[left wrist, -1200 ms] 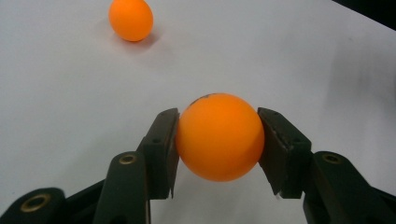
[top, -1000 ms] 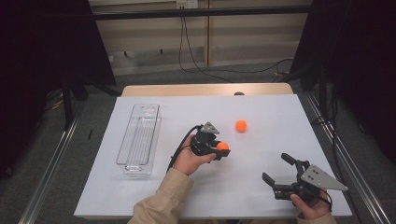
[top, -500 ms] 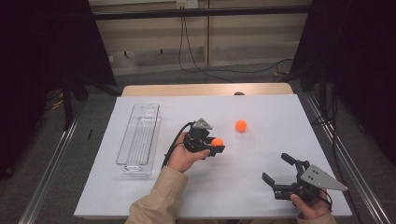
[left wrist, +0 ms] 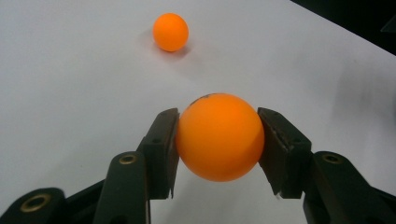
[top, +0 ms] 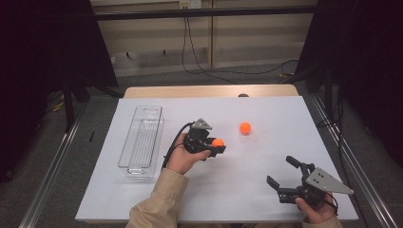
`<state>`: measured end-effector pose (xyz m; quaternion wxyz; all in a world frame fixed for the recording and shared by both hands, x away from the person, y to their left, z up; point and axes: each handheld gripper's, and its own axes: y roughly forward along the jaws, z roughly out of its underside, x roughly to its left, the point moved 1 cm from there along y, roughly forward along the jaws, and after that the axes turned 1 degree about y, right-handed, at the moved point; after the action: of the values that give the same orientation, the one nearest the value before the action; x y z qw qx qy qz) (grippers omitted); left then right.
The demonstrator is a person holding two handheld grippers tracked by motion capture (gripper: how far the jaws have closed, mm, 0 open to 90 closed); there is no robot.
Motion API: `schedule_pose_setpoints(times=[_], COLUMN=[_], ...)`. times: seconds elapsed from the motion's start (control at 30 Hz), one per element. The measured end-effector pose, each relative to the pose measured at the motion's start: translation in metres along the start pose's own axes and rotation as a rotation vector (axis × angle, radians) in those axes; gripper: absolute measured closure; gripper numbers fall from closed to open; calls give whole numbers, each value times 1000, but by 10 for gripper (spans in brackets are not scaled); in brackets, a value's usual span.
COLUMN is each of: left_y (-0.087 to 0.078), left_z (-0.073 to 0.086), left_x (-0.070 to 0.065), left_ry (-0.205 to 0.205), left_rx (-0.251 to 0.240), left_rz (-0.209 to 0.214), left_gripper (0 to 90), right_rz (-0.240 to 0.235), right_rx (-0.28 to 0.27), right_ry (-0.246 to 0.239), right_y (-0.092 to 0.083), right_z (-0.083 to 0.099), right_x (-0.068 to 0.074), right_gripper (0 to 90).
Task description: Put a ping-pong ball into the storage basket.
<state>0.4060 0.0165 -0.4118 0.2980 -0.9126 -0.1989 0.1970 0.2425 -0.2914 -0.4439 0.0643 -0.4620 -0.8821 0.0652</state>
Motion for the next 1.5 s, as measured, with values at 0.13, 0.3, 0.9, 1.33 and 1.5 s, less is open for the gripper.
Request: schedule_pose_setpoints(times=[0.13,0.3,0.9,1.33,1.5], left_y=[-3,-8,-20,-31,-36], left_z=[0,0,0,0,1], left_x=[2,5,13,21,24], left_ry=[-10,-14,-39,-53,-68], left_rx=[-3,-15,-32,-42,-52], left_rz=[-1,-8,-32,-49,-56], left_gripper=[509,509,509,509,509], right_rz=[2,1,-2,-2,-2], right_rx=[0,0,0,0,0], right_ry=[0,1,-1,-1,-2], right_y=[0,0,0,0,0], right_z=[0,0,0,0,0], right_x=[0,0,0,0,1], right_gripper=[40,40,40,40,40])
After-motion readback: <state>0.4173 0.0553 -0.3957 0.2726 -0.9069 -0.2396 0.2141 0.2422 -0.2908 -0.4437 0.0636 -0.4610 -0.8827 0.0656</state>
